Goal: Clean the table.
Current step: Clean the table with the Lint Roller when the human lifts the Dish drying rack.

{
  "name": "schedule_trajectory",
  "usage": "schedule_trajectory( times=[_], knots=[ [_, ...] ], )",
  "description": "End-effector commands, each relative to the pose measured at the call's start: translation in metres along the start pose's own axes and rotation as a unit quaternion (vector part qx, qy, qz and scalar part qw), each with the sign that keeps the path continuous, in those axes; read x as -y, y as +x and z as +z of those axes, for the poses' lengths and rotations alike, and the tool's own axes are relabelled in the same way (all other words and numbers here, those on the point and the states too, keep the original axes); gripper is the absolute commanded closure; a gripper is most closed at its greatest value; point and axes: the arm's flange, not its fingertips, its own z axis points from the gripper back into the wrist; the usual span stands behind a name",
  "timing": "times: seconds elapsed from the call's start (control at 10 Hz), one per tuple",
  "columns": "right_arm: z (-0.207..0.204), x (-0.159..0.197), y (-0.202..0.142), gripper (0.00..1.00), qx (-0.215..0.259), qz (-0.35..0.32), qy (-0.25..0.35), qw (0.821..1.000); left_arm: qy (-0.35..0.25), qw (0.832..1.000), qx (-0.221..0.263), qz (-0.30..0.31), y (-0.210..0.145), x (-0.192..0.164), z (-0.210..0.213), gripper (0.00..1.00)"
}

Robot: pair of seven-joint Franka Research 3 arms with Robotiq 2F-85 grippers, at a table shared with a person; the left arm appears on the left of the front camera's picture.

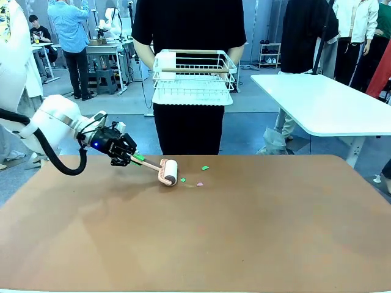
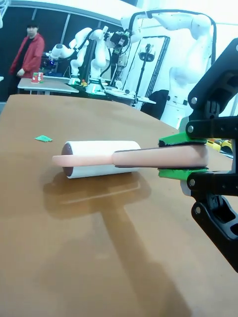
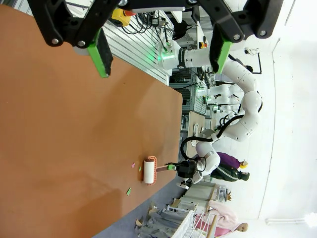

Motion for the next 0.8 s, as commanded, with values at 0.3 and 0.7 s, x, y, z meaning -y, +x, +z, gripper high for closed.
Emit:
schedule_trajectory(
  times=[0.3,0.7],
  knots=[
    [0.002,-0.004,-0.001,0.00,0.002,0.006,0.006,1.000,0.003,1.000,-0.022,0.005,-0.019,0.005,-0.058,0.78],
    [0.002,-0.004,-0.001,0.00,0.002,0.006,0.006,1.000,-0.009,0.999,-0.039,-0.003,-0.005,0.011,-0.087,0.78]
  ],
)
